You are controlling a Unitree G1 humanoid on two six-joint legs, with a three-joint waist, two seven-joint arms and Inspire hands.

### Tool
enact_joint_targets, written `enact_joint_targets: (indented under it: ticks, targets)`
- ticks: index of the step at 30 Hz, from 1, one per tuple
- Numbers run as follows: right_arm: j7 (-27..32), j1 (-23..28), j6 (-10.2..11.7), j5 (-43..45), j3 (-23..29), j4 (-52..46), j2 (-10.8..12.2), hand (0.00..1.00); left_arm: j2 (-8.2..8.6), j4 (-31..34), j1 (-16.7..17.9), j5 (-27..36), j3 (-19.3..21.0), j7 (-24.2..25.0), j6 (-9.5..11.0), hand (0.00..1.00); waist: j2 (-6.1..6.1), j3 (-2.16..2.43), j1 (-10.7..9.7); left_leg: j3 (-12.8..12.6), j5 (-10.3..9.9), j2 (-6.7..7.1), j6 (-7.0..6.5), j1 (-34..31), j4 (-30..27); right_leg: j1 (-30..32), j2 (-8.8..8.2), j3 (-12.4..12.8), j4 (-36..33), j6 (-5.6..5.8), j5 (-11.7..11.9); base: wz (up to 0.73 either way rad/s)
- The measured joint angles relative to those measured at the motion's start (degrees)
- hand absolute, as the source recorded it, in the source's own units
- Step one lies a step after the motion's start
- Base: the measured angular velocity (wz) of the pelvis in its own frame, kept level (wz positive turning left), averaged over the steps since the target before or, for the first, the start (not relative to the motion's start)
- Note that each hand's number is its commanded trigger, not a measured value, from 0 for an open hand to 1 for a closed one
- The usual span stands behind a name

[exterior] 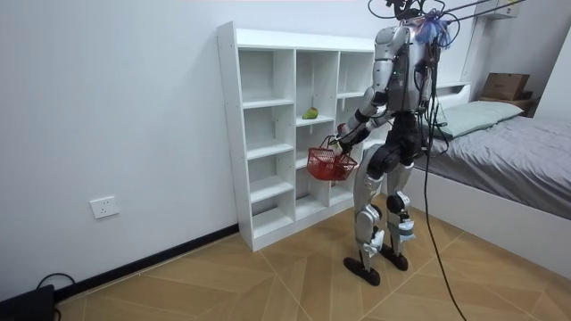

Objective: Collect fruits from the closet

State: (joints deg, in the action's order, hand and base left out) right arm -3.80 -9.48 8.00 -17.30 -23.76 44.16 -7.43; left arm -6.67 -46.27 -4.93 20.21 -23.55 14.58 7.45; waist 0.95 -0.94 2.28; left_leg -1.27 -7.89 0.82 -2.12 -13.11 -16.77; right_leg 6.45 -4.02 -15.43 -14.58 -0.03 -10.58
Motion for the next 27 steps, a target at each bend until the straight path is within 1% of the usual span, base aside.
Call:
enact_joint_targets:
  ticks: [1, 2, 4, 5, 7, 9, 11, 12, 14, 16, 17, 18, 19, 20, 21, 23, 25, 27]
  targets:
    - [0.0, 0.7, 0.0, 1.6, -0.1, -1.2, 0.1, 0.00, -0.59, 0.0, 0.9, 0.1, 0.8, -0.1, -0.2, 1.00, 0.02, 0.02, -0.2, 0.4, 0.0, 0.12, 0.01, 0.4, 0.0, -0.8, -0.05, -1.0, 0.3, 0.01, 0.0, 0.27]
    - [-0.1, 1.7, -0.2, 2.8, -0.1, -2.8, 0.1, 0.00, -1.22, 0.1, 1.5, 0.1, 1.1, -0.4, -0.8, 1.00, 0.10, 0.07, -0.1, 0.9, 0.0, 0.22, 0.03, 0.7, 0.0, -1.6, -0.16, -2.1, 0.7, 0.00, 0.0, 0.28]
    - [-0.1, 2.8, -0.5, 5.6, -0.2, -5.5, 0.1, 0.00, -1.63, 0.3, 2.2, -0.1, 2.1, -0.7, -1.1, 1.00, 0.20, 0.11, -0.2, 1.6, 0.0, 0.47, 0.05, 0.8, 0.0, -2.2, -0.18, -2.7, 1.0, 0.04, -0.1, 0.24]
    - [-0.2, 3.5, -0.6, 7.2, -0.2, -7.3, 0.1, 0.00, -1.49, 0.7, 2.8, -0.4, 2.9, -1.2, -1.1, 1.00, 0.22, 0.12, -0.1, 1.7, 0.0, 0.55, 0.05, 1.1, 0.1, -2.5, -0.24, -2.7, 1.0, 0.11, -0.2, 0.13]
    - [-0.6, 4.1, -0.6, 9.1, -0.4, -9.6, 0.1, 0.00, -1.31, 0.8, 3.3, -0.7, 4.2, -1.7, -1.1, 1.00, 0.20, 0.11, 0.2, 1.5, 0.0, 0.63, 0.04, 1.7, 0.3, -3.0, -0.31, -2.4, 1.0, 0.15, -0.2, -0.02]
    - [-0.6, 4.1, -0.6, 11.1, -1.1, -11.0, 0.0, 0.00, -0.90, 1.1, 3.5, -0.8, 4.4, -1.9, -1.1, 1.00, 0.15, 0.08, 0.4, 1.5, 0.0, 0.85, 0.03, 3.1, 0.9, -4.2, -0.49, -2.3, 1.1, 0.41, -0.4, 0.00]
    - [-1.2, 4.7, -0.6, 14.3, -1.4, -13.7, -0.8, 0.00, -0.61, 2.2, 3.6, -0.7, 4.5, -2.3, -1.1, 1.00, 0.00, 0.03, 1.3, 0.9, 0.0, 0.97, 0.01, 5.2, 2.0, -5.6, -0.76, -2.0, 1.1, 0.57, -0.7, -0.09]
    - [-1.3, 5.1, -0.6, 14.6, -1.6, -14.7, -1.1, 0.00, -0.55, 2.4, 3.6, -0.7, 4.5, -2.6, -1.0, 1.00, -0.03, 0.02, 1.4, 0.8, 0.0, 1.00, 0.01, 5.8, 2.2, -6.0, -0.80, -1.9, 1.2, 0.62, -0.7, -0.08]
    - [-1.3, 6.7, -0.6, 15.6, -1.9, -19.0, -1.9, 0.00, -0.67, 2.6, 4.1, -0.7, 5.3, -4.1, -0.8, 1.00, -0.48, 0.04, 2.3, 0.5, 0.0, 1.02, 0.01, 7.8, 3.4, -7.7, -0.70, -1.6, 2.1, 0.69, -0.8, -0.08]
    - [-1.0, 7.5, -0.6, 15.6, -1.9, -21.5, -2.1, 0.00, -0.86, 2.9, 5.1, -0.7, 6.2, -5.3, -0.8, 1.00, -1.03, 0.20, 2.3, 0.4, 0.0, 0.97, 0.03, 8.6, 3.6, -8.6, -0.51, -1.3, 2.7, 0.68, -0.8, -0.04]
    - [-1.0, 7.6, -0.6, 15.6, -1.9, -22.1, -2.3, 0.00, -0.87, 3.0, 5.8, -0.7, 6.6, -5.7, -0.8, 1.00, -1.37, 0.37, 2.4, 0.4, 0.0, 0.97, 0.04, 9.2, 4.0, -9.2, -0.41, -1.1, 3.0, 0.68, -0.8, 0.00]
    - [-1.0, 7.6, -0.6, 15.6, -1.9, -22.4, -2.3, 0.00, -0.88, 3.0, 6.2, -0.7, 6.7, -5.9, -0.8, 1.00, -1.53, 0.30, 2.5, 0.4, 0.0, 0.99, 0.05, 9.6, 4.2, -9.5, -0.41, -1.1, 3.1, 0.69, -0.8, -0.06]
    - [-1.3, 7.7, -0.9, 15.9, -1.9, -23.5, -2.4, 0.00, -0.80, 3.3, 7.0, -0.7, 7.2, -6.3, -0.9, 1.00, -1.77, 0.43, 2.9, 0.0, -0.1, 0.93, 0.10, 10.0, 4.3, -9.6, -0.37, -0.6, 3.0, 0.72, -0.8, -0.15]
    - [-1.5, 7.7, -1.4, 16.4, -1.8, -25.7, -3.1, 0.00, -0.69, 3.4, 7.2, -0.7, 7.8, -6.4, -0.9, 1.00, -1.93, 0.35, 3.2, -0.1, -0.1, 0.82, 0.12, 10.1, 4.5, -9.5, -0.29, -0.2, 3.1, 0.69, -0.8, -0.15]
    - [-1.7, 7.7, -1.5, 16.6, -1.8, -26.9, -3.7, 0.00, -0.72, 3.3, 7.2, -0.9, 8.0, -6.5, -0.9, 1.00, -2.05, 0.28, 3.4, -0.2, -0.1, 0.82, 0.13, 10.3, 4.8, -9.5, -0.29, -0.1, 3.0, 0.69, -0.8, -0.18]
    - [-2.7, 7.7, -1.6, 16.6, -1.4, -31.0, -4.8, 0.00, -0.80, 3.3, 7.9, -1.2, 9.3, -6.7, -0.9, 1.00, -2.28, 0.20, 4.2, -0.9, -0.1, 0.74, 0.18, 11.3, 5.4, -9.8, -0.17, 1.1, 3.0, 0.69, -0.8, -0.22]
    - [-2.7, 7.7, -1.6, 16.7, -0.2, -33.3, -4.7, 0.00, -0.80, 3.3, 8.2, -1.4, 10.7, -6.9, -0.9, 1.00, -2.59, -0.02, 4.2, -1.1, -0.1, 0.72, 0.20, 11.8, 5.6, -10.1, -0.14, 1.2, 3.0, 0.69, -0.8, -0.08]
    - [-2.7, 7.6, -1.6, 17.2, 1.3, -34.0, -4.6, 0.00, -0.65, 3.3, 8.2, -2.4, 11.6, -7.2, -0.9, 1.00, -2.93, -0.04, 4.0, -1.0, -0.2, 0.69, 0.24, 11.9, 5.5, -10.3, -0.13, 1.2, 3.1, 0.69, -0.8, 0.02]
